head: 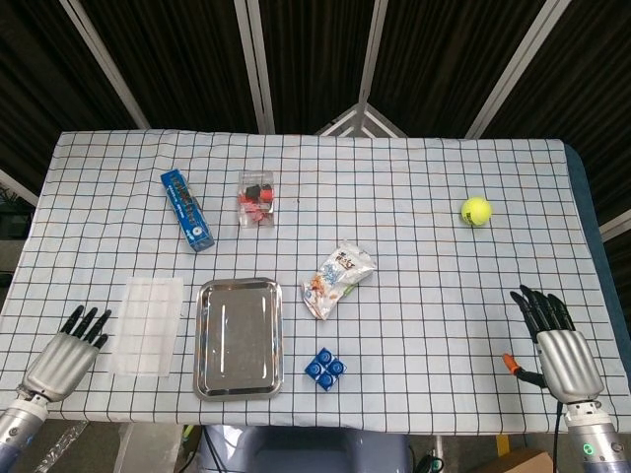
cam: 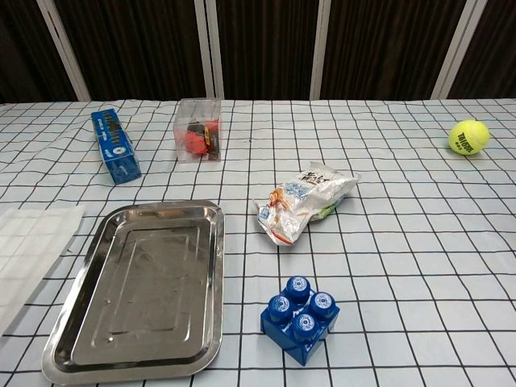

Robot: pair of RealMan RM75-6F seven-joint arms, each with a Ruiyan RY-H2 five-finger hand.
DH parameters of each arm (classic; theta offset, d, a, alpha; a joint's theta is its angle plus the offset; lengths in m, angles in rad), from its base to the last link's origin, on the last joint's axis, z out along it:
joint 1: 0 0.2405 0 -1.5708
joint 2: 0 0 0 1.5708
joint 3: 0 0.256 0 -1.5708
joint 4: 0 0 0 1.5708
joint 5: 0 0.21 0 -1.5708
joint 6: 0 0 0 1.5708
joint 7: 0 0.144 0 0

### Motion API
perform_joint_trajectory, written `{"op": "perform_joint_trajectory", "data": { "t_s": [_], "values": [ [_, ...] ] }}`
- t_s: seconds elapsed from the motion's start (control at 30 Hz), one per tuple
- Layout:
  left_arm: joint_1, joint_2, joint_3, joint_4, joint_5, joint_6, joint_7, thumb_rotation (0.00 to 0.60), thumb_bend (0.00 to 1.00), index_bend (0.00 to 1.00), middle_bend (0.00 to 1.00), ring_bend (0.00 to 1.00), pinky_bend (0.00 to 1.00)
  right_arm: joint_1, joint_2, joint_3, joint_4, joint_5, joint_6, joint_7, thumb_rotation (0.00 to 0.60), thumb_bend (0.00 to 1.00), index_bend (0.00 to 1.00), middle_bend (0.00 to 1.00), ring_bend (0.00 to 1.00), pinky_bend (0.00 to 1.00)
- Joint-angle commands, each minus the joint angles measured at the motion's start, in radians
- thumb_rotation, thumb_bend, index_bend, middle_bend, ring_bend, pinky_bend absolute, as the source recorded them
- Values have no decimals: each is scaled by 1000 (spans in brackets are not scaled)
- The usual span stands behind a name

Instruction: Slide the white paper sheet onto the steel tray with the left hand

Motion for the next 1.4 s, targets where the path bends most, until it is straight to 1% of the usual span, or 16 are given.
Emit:
{"op": "perform_joint_trajectory", "data": {
  "t_s": [0.03, 0.3, 0.47, 0.57, 0.73, 0.83, 0.93, 1.07, 1.17, 1.23, 1.37, 1.4],
  "values": [
    [-32, -31, -7, -22, -24, -51, 63, 600, 104, 287, 0, 0, 0, -1, 2, 2, 0, 4, 2, 7, 600, 313, 0, 0, 0, 0],
    [-52, -85, -17, -30, -76, -79, 130, 600, 143, 311, 0, 0, 0, -1, 2, 1, 2, -2, 3, 12, 600, 314, 0, 0, 0, 0],
    [-61, -113, -12, -24, -80, -77, 131, 600, 183, 343, 0, 0, 0, -1, 4, 1, 2, -1, 4, 14, 600, 314, 0, 0, 0, 0],
    [-64, -120, -7, -22, -75, -72, 118, 600, 251, 379, 0, 0, 0, -1, 4, 1, 2, -2, 3, 16, 600, 314, 0, 0, 0, 0],
    [-68, -124, 8, -18, -50, -60, 82, 600, 411, 505, 0, 0, 0, -1, 5, 1, 2, -2, 2, 18, 600, 313, 0, 0, 0, 0],
    [-70, -123, 17, -15, -34, -50, 56, 600, 472, 560, 11, 0, 0, -1, 5, 0, 2, -3, 2, 19, 600, 313, 0, 0, 0, 0],
    [-70, -121, 23, -10, -15, -33, 28, 600, 502, 585, 27, 0, 0, -1, 5, 0, 1, -3, 2, 19, 600, 313, 0, 0, 0, 0],
    [-70, -108, 22, -14, -6, -12, 1, 600, 509, 598, 35, 0, 0, -2, 6, 0, 0, -3, 2, 19, 600, 314, 0, 0, 0, 0],
    [-72, -90, 2, -37, 4, 30, -18, 600, 509, 599, 37, 0, 0, -2, 6, 0, -1, -2, 2, 19, 600, 314, 0, 0, 0, 0],
    [-75, -72, -24, -71, 6, 67, -37, 600, 509, 597, 40, 0, 0, -1, 6, 0, -1, -1, 0, 18, 600, 314, 0, 0, 0, 0],
    [-92, -40, -98, -185, 17, 149, -73, 600, 509, 595, 48, 0, 0, 0, 5, 0, -1, -1, -2, 14, 600, 313, 0, 0, 0, 0],
    [-96, -36, -110, -208, 20, 162, -74, 600, 509, 594, 49, 0, 0, 0, 5, 0, -1, -1, -2, 14, 600, 313, 0, 0, 0, 0]
  ]
}}
